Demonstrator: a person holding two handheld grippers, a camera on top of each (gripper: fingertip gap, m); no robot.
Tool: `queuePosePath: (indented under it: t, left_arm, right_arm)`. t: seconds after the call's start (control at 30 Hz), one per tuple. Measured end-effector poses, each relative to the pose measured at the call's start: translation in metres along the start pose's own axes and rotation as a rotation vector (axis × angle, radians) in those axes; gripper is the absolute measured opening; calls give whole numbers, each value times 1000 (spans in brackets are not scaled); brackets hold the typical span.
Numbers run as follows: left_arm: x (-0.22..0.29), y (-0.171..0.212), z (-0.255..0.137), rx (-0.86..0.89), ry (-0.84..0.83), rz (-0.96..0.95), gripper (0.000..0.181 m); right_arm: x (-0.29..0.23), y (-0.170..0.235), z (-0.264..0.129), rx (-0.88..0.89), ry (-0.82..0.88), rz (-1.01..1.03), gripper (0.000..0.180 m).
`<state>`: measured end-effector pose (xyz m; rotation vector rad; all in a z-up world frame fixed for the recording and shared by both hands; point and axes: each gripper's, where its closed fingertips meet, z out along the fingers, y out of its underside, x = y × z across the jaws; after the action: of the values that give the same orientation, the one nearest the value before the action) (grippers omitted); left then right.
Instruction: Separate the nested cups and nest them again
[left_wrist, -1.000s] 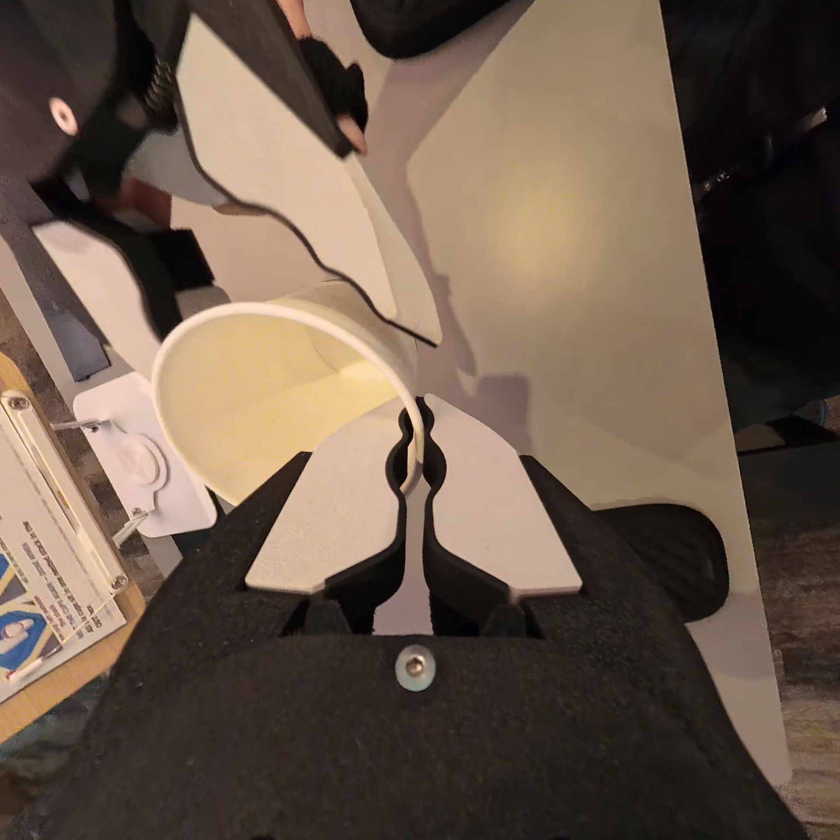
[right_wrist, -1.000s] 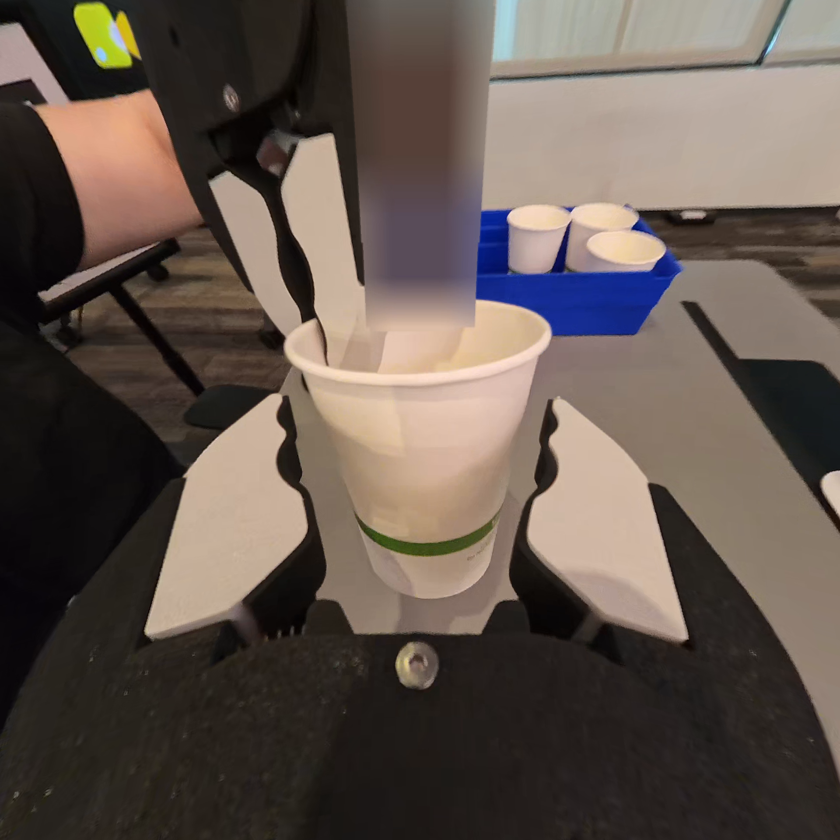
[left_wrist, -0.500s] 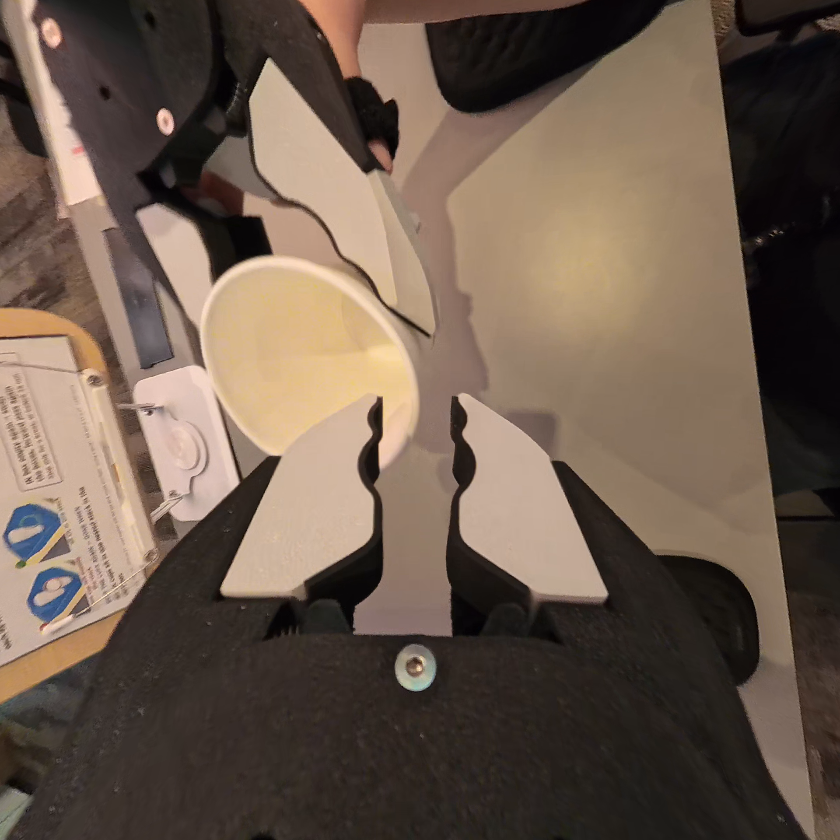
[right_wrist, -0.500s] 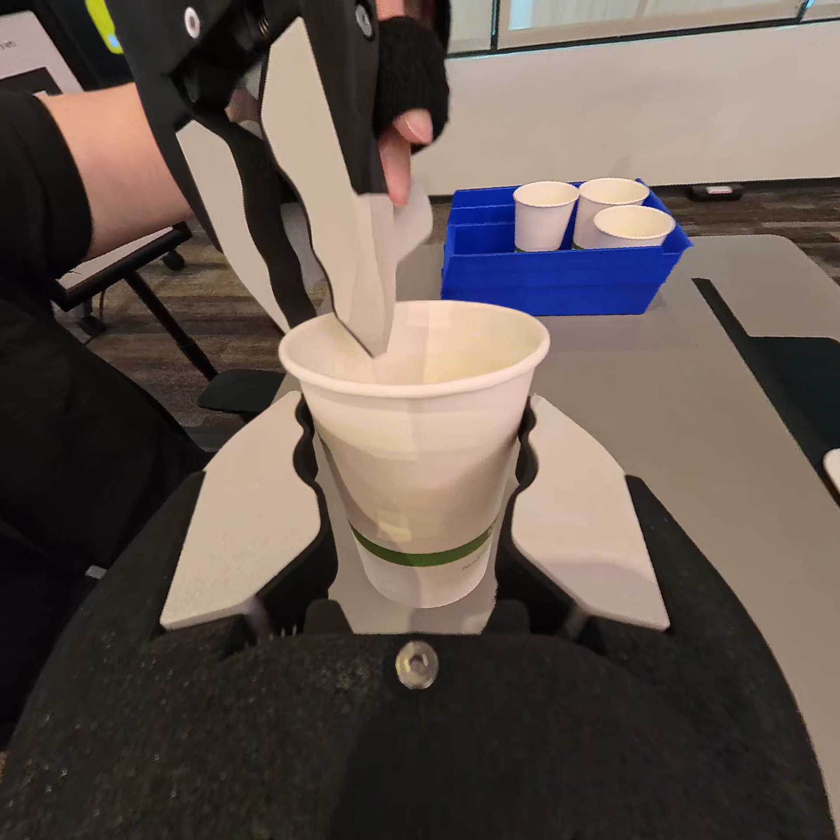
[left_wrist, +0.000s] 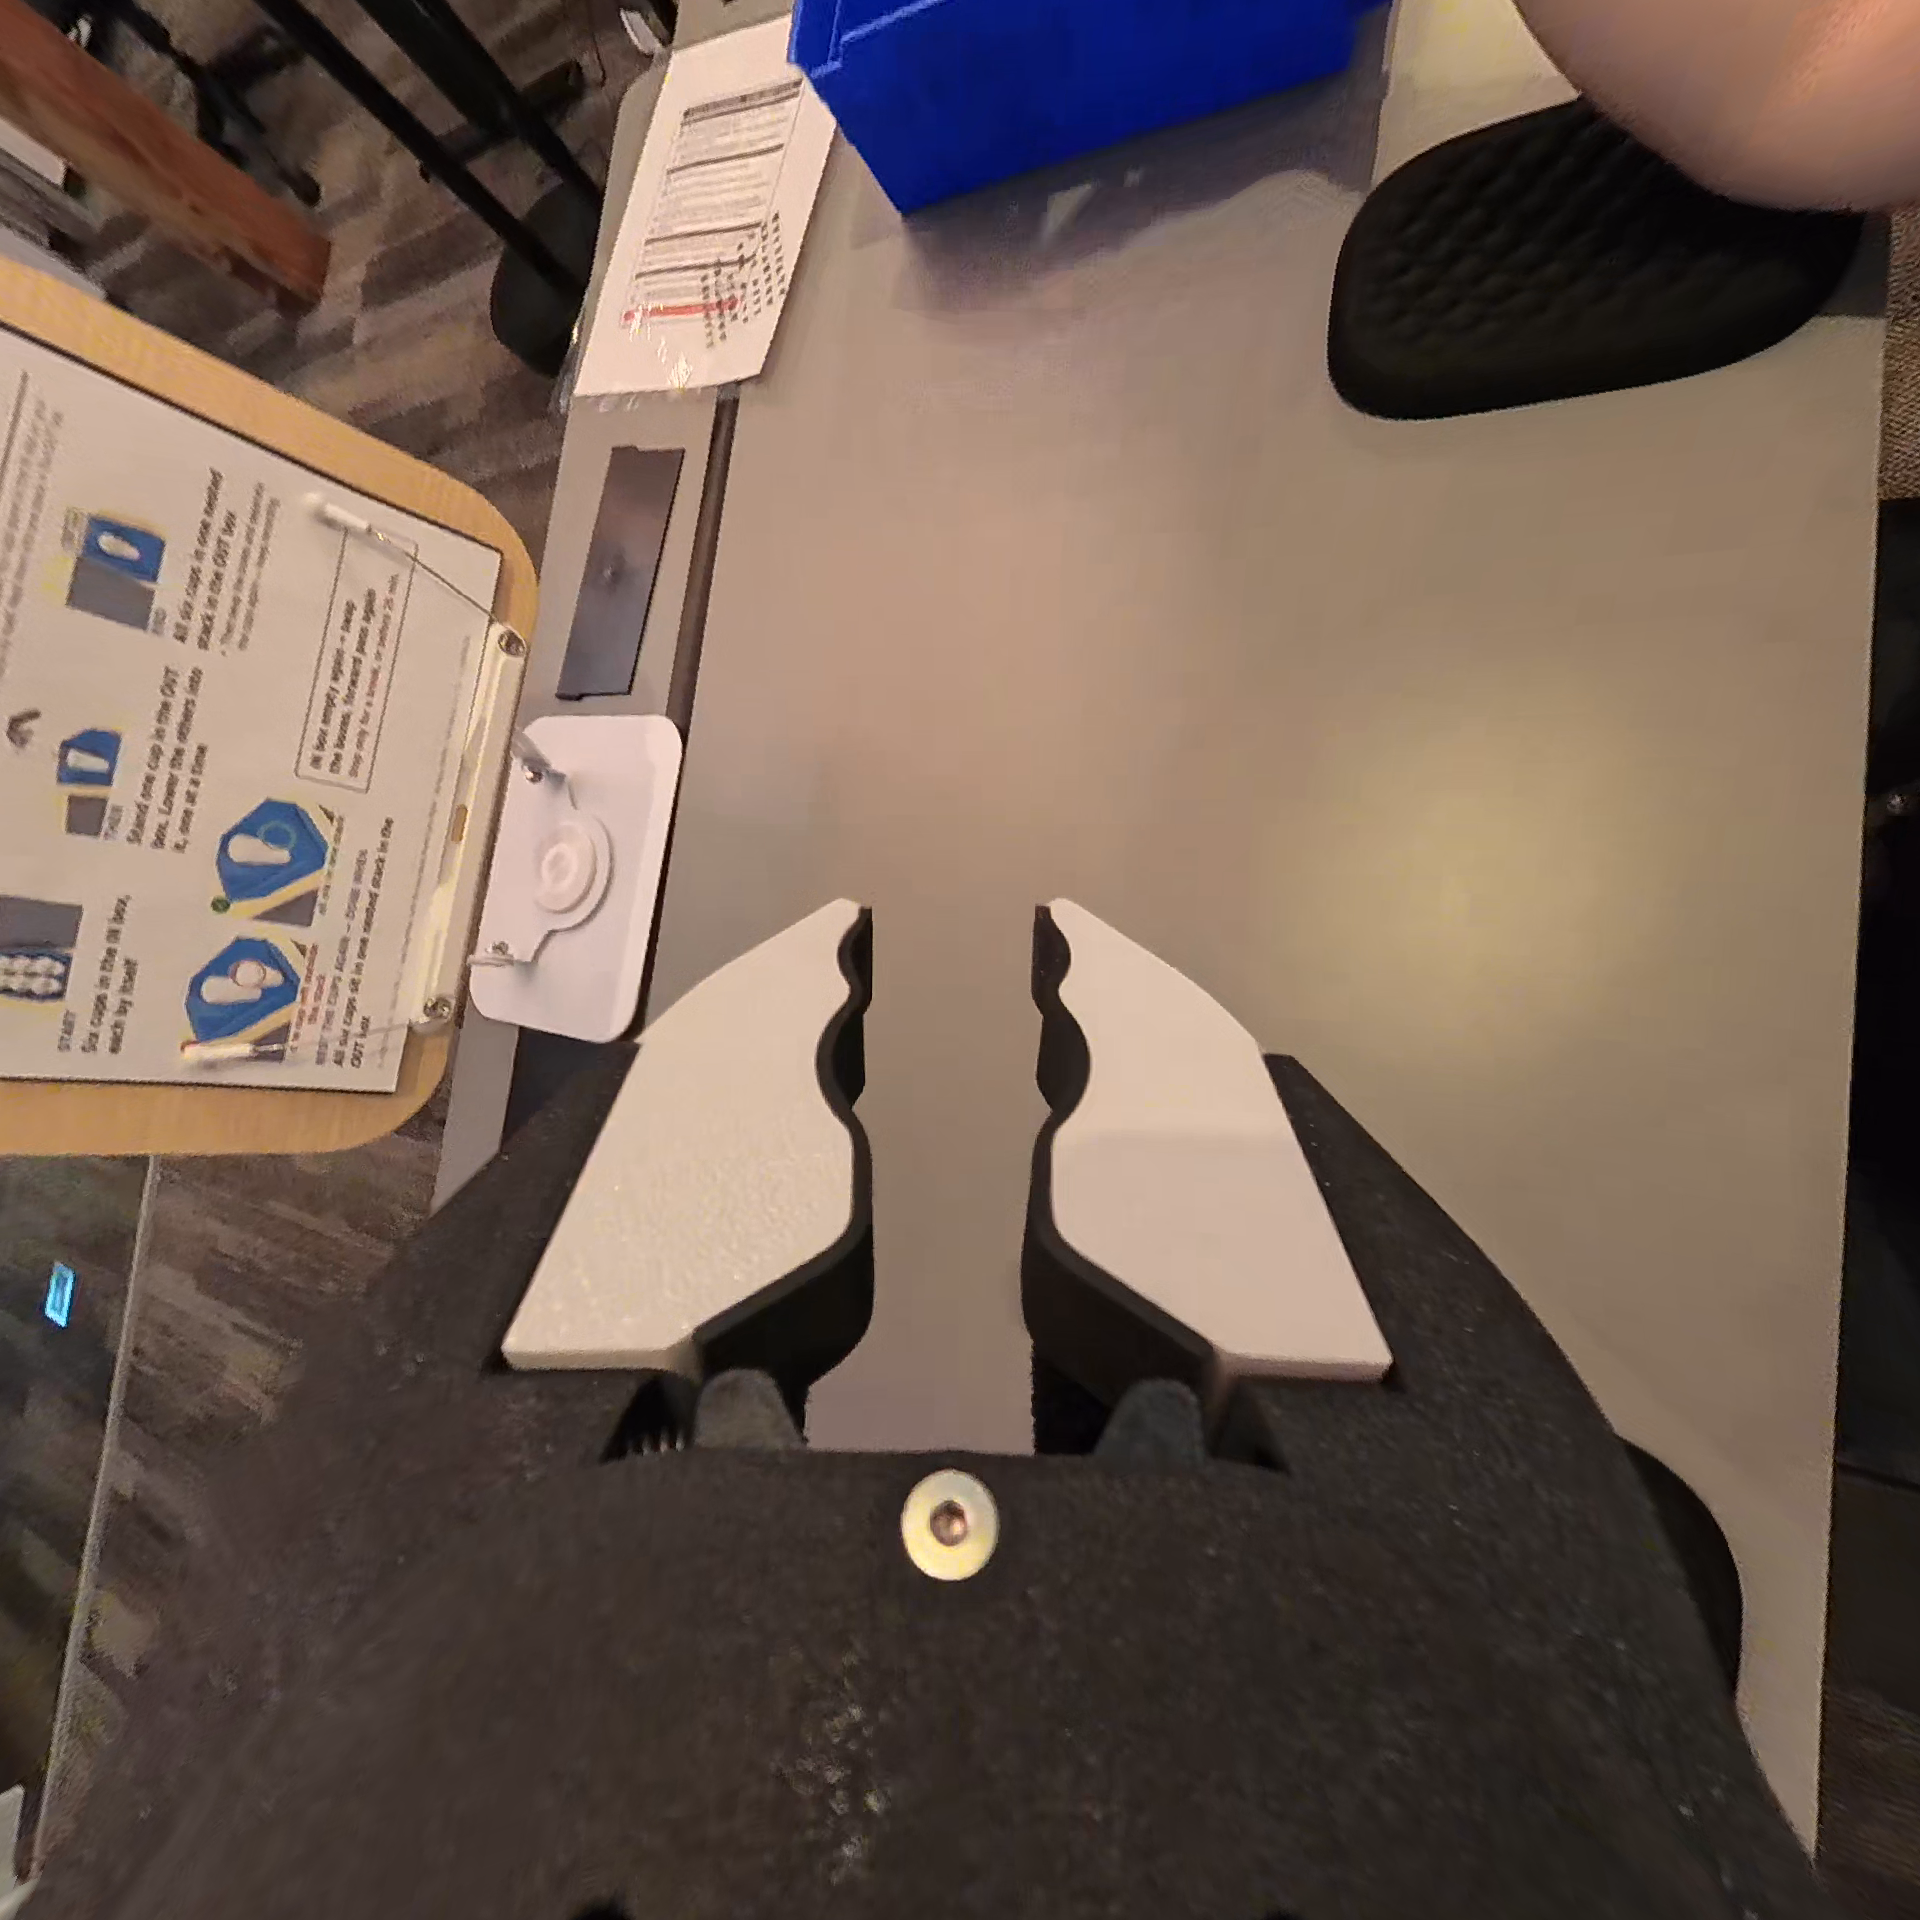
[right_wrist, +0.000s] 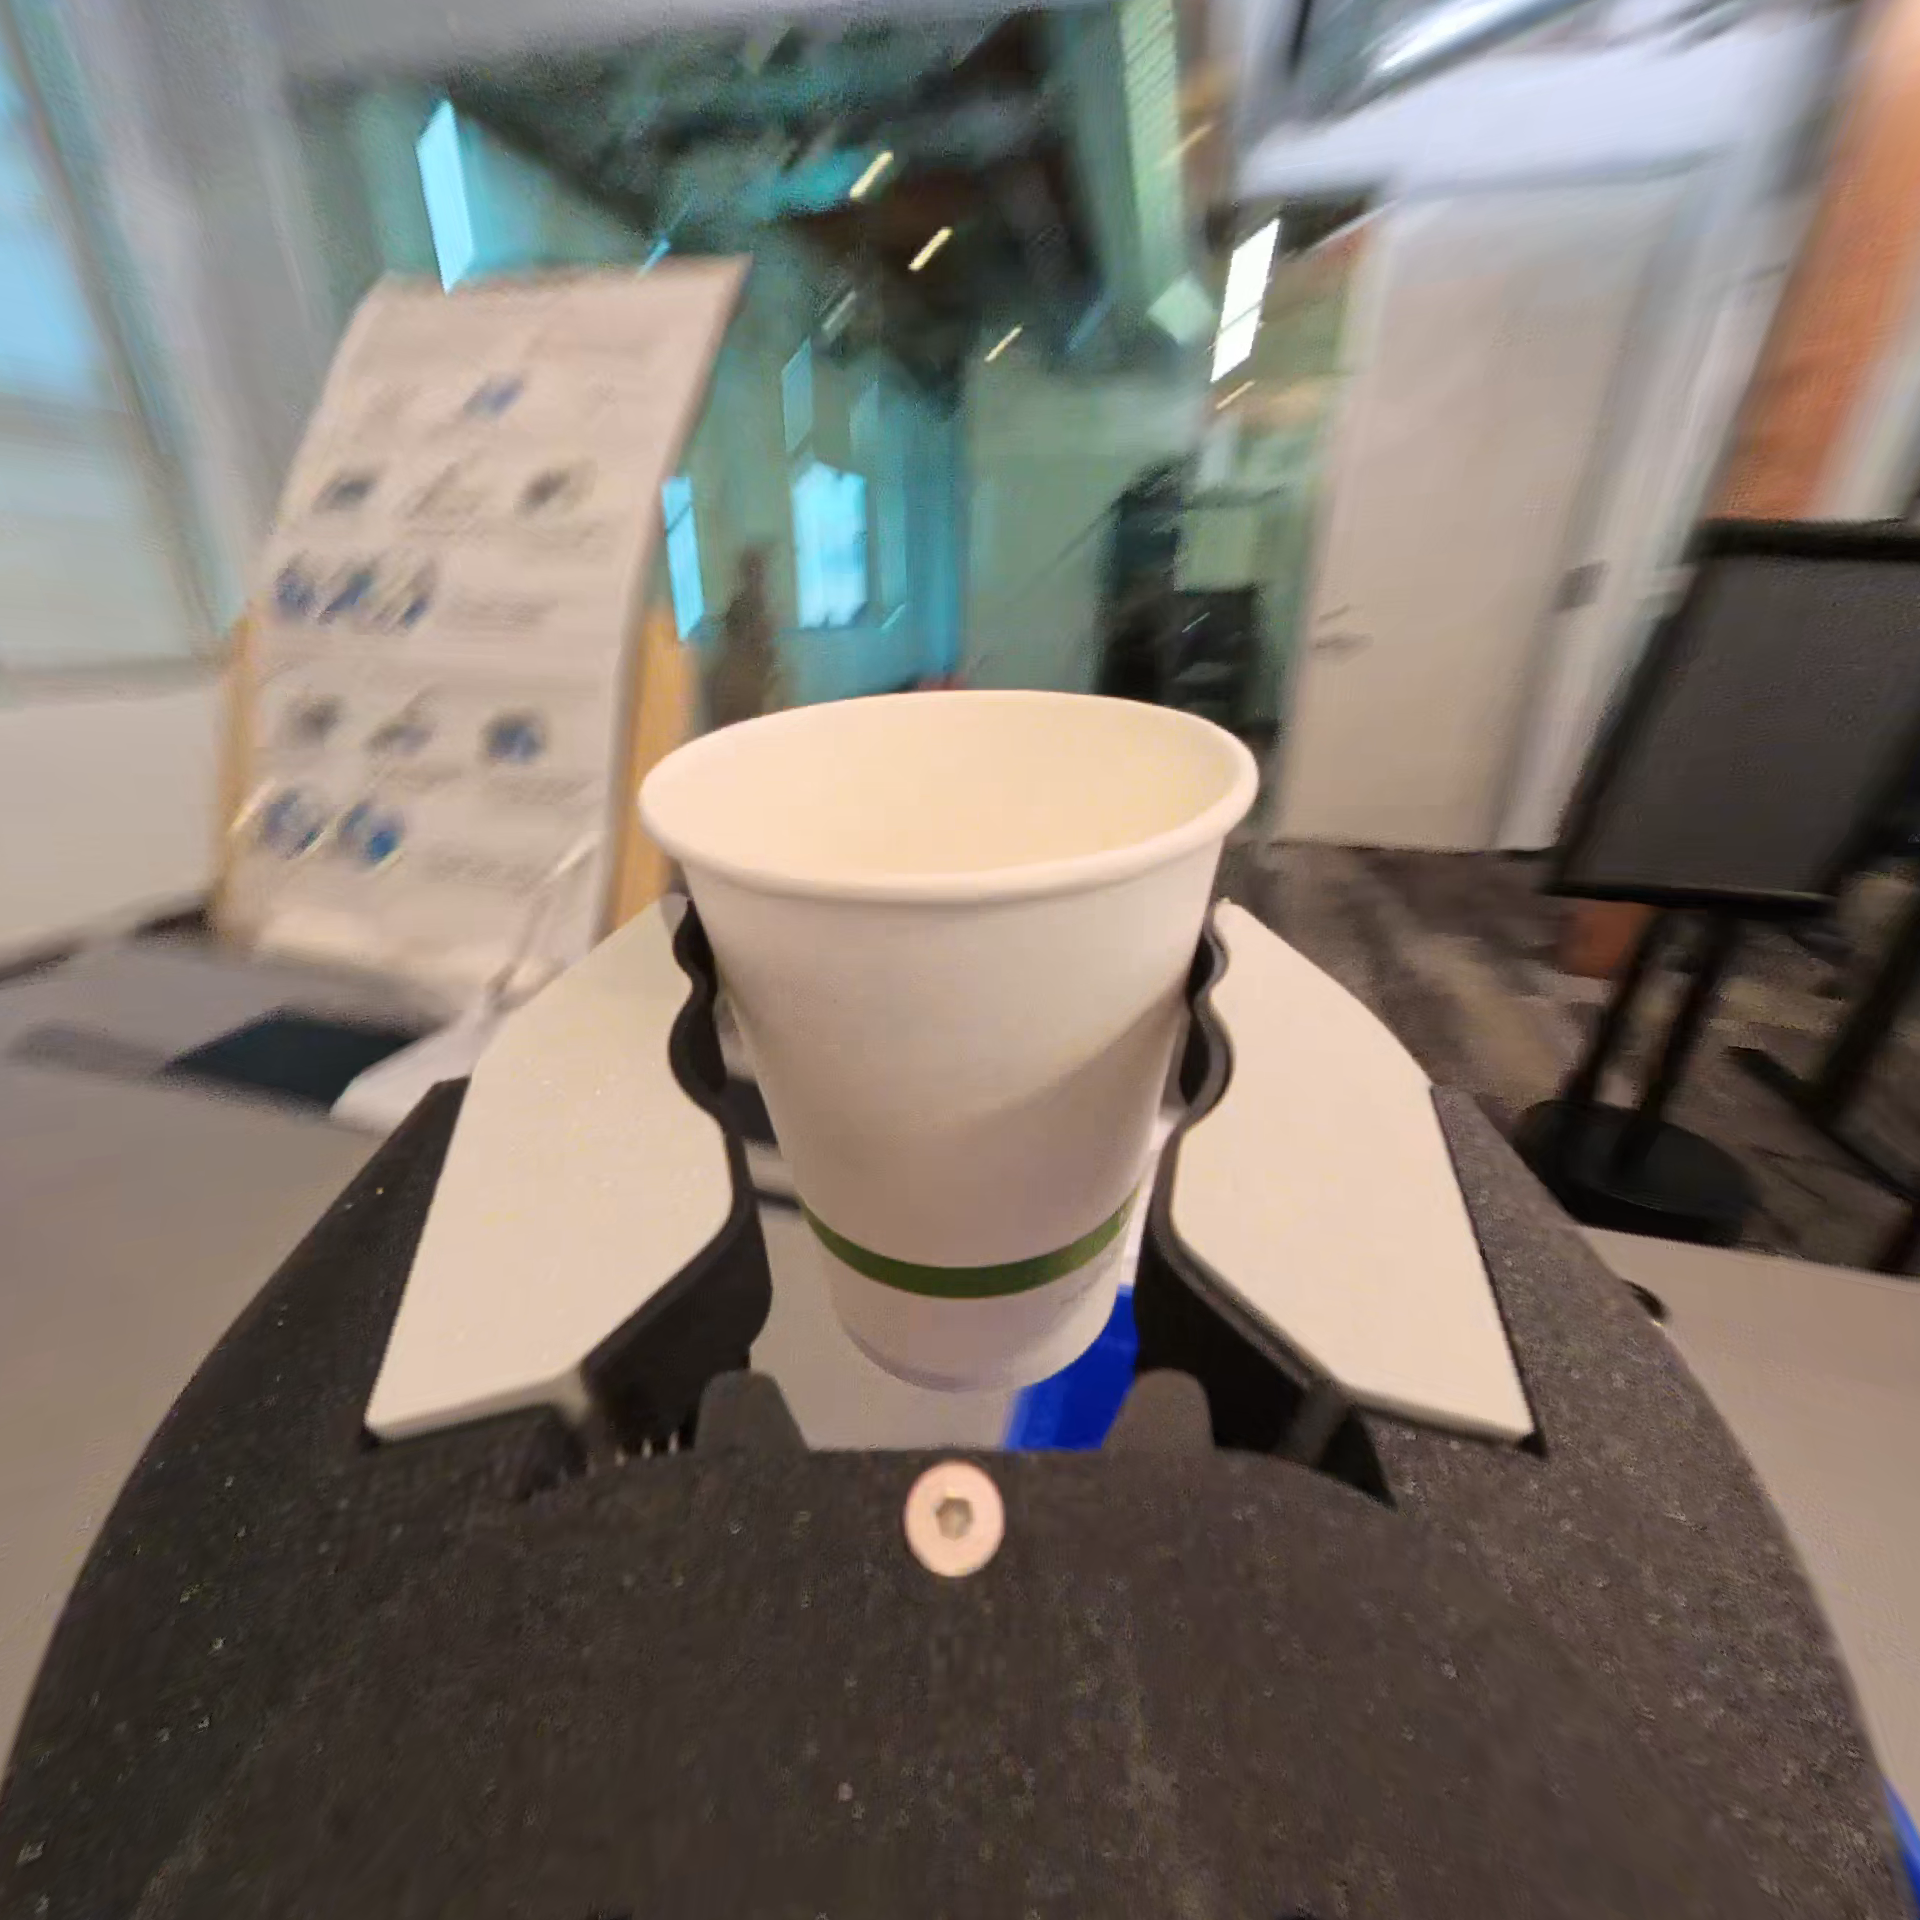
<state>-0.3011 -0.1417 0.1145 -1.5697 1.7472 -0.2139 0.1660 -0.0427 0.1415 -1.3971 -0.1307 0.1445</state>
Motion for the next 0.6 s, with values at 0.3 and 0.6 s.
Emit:
queuePosePath:
  t: [0.3, 0.6]
  left_arm:
    - [8, 18, 8, -60, 12, 10, 29]
    - [11, 23, 9, -68, 28, 6, 28]
  right_arm:
    - [100, 73, -14, 7, 262, 128, 87]
    - [103, 100, -10, -30, 212, 92, 87]
